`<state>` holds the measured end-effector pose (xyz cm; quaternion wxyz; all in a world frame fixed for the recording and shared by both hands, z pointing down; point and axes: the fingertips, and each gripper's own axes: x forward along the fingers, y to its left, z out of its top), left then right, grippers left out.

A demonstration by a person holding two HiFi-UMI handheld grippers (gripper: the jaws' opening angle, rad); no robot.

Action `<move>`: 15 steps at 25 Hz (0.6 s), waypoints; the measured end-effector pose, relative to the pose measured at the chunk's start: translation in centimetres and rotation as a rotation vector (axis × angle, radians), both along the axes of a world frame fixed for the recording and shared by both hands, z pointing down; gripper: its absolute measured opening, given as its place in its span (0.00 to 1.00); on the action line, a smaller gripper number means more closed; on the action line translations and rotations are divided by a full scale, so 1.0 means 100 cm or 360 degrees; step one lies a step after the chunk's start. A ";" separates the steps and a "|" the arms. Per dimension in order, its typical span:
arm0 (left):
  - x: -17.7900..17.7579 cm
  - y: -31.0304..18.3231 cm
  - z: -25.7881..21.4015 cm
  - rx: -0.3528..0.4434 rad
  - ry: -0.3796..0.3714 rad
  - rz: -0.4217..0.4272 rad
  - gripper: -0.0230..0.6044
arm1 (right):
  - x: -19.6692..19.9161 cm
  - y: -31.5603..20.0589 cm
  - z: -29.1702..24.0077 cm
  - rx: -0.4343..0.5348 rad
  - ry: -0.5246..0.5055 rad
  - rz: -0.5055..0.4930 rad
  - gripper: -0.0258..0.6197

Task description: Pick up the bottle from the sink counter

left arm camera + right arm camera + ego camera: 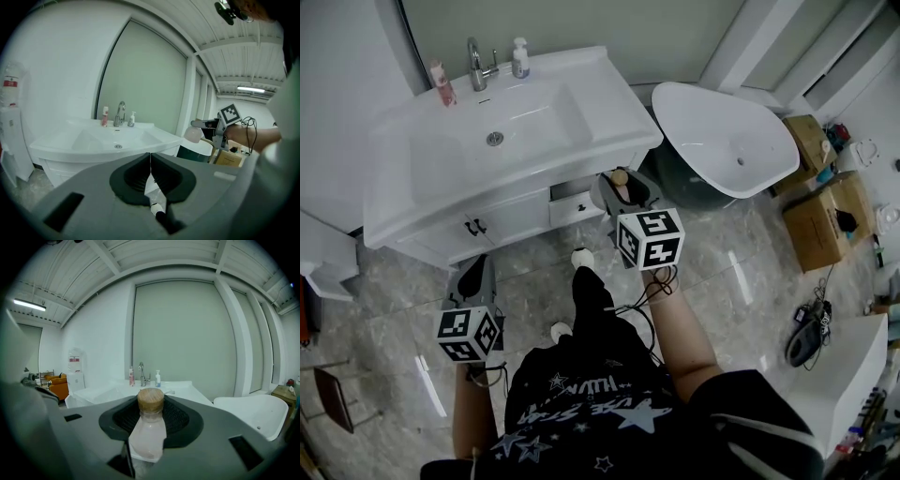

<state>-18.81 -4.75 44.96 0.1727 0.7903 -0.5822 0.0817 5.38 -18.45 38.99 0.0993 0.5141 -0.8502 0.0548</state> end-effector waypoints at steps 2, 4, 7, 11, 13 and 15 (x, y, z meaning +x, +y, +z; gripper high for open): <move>0.003 0.005 0.002 -0.0008 0.0004 0.0013 0.07 | 0.003 0.008 0.004 -0.0012 0.0001 0.0010 0.26; 0.004 0.008 0.004 -0.0018 0.0010 0.0022 0.07 | 0.006 0.012 0.008 -0.0029 0.0000 0.0025 0.26; 0.005 0.010 0.003 -0.0020 0.0016 0.0036 0.07 | 0.011 0.014 0.008 -0.0035 -0.0007 0.0053 0.26; -0.001 0.001 -0.004 0.0005 0.0015 0.0032 0.07 | 0.007 0.005 0.002 -0.0012 0.0005 0.0050 0.26; -0.004 -0.006 -0.006 0.0013 0.0017 0.0030 0.07 | 0.004 -0.001 -0.001 -0.0005 0.0009 0.0046 0.26; -0.005 -0.012 -0.007 0.0015 0.0017 0.0033 0.07 | 0.002 -0.007 -0.002 -0.0004 0.0010 0.0042 0.26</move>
